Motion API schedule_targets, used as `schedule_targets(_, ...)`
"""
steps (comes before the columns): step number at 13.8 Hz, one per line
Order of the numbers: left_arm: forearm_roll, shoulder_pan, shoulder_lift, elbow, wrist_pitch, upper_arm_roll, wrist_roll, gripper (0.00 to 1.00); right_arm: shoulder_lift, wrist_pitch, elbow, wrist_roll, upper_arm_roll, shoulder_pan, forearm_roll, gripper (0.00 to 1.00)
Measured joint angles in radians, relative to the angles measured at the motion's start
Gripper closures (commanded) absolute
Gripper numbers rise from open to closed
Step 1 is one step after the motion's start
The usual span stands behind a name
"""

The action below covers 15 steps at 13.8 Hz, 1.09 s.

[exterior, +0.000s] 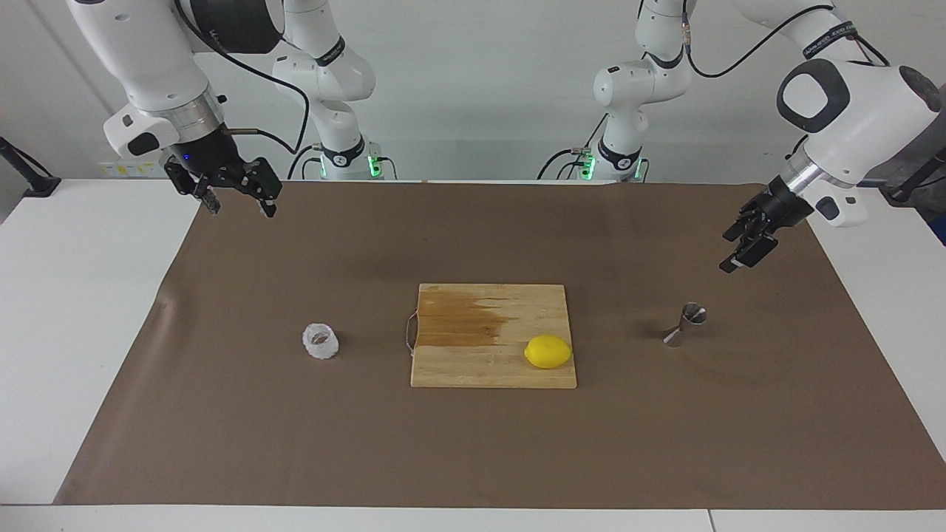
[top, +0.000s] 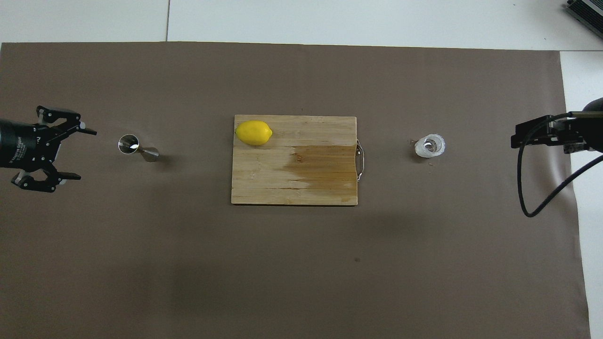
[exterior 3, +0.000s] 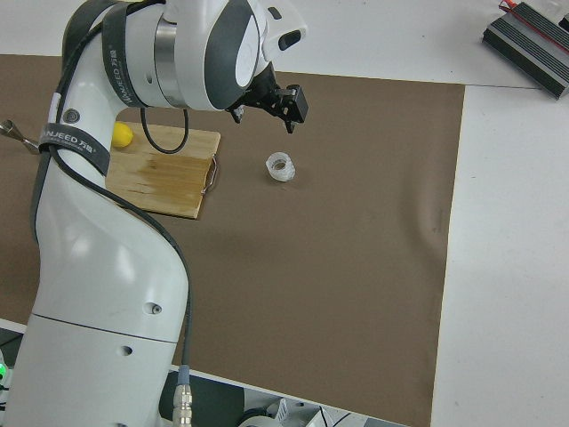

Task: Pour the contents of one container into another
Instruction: 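Open the left gripper and move it toward the silver metal cup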

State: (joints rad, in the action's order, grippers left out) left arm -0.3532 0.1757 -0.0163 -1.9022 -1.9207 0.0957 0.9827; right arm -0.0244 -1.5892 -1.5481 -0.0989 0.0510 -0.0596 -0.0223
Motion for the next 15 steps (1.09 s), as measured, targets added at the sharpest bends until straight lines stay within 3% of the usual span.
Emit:
schedule_targets(5,-0.086,0.000,-0.018,-0.117,-0.197,0.001,0.255,0.00,0.000,0.000,0.000,0.000,0.000,0.000,0.000,0.00)
schedule_targets(15,-0.098,0.049,-0.065,-0.135,-0.111,-0.014,0.293,0.00,0.000,0.000,0.000,0.000,0.000,0.000,0.000,0.00)
